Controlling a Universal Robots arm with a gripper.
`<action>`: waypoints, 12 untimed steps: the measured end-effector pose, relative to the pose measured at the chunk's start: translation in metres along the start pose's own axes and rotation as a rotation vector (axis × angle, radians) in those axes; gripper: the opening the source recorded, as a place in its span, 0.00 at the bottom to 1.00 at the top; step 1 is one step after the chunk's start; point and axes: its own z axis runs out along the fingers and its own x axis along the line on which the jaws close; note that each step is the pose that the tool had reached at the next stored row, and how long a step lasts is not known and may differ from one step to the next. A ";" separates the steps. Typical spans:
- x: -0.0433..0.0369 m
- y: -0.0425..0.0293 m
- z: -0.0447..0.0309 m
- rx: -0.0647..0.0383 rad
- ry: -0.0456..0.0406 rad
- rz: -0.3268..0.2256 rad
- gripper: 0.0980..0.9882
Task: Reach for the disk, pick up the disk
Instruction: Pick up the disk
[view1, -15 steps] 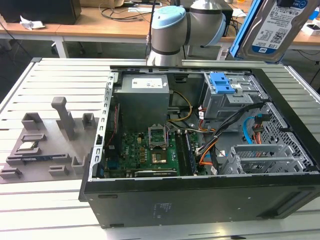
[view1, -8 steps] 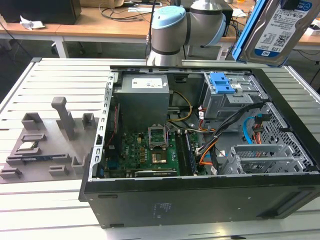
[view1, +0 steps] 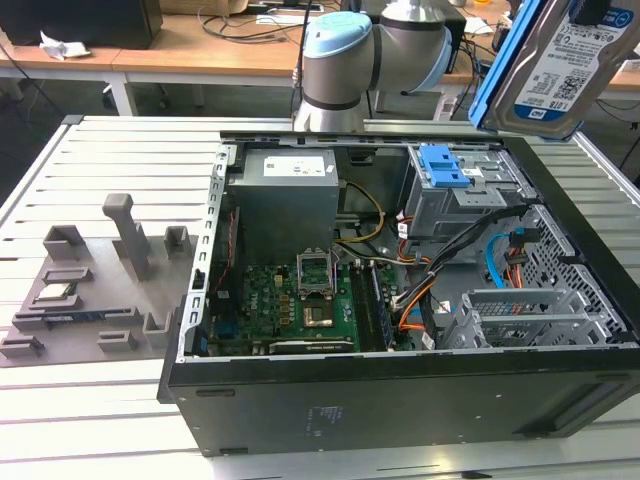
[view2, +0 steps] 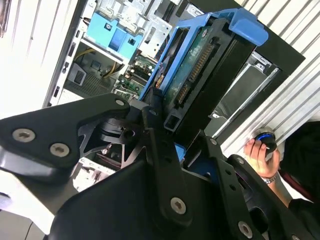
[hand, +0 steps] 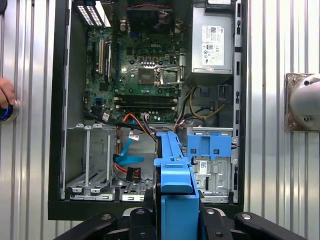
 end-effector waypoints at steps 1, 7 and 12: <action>0.0010 0.0000 0.0000 0.000 0.0000 0.000 0.30; 0.0103 0.0002 0.0000 0.000 0.0000 0.000 0.30; 0.0215 0.0003 0.0002 0.000 0.0000 0.000 0.30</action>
